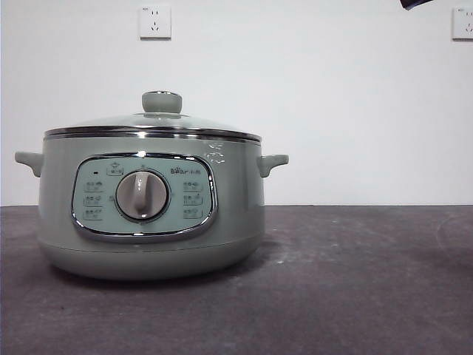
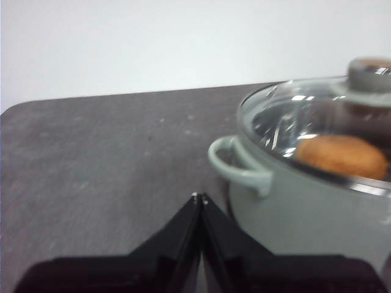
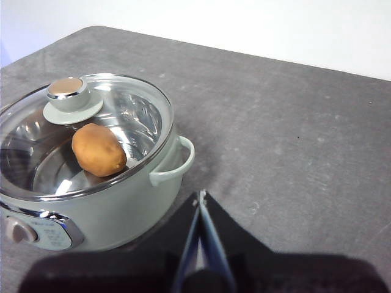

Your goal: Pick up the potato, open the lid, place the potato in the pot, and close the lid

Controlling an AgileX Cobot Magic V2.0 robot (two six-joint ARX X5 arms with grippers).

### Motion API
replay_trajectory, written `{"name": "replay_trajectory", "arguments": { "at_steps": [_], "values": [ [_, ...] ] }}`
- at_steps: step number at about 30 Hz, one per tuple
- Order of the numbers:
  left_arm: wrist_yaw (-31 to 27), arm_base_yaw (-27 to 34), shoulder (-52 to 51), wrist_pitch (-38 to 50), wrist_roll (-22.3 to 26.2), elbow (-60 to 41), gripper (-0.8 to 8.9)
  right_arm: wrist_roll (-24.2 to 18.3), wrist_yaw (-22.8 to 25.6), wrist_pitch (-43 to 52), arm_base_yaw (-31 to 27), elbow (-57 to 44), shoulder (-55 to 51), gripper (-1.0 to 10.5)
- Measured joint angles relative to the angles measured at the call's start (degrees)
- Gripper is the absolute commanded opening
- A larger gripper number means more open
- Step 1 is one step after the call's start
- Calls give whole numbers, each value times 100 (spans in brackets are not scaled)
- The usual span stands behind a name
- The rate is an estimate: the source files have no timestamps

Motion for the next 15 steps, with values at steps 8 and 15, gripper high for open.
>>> {"name": "replay_trajectory", "arguments": {
  "at_steps": [8, 15],
  "values": [
    [20, 249, -420, 13, 2, -667, -4, 0, 2, 0, 0, 0, 0, 1],
    [76, 282, -420, 87, 4, -774, -4, 0, 2, -2, 0, 0, 0, 1]
  ]
}}
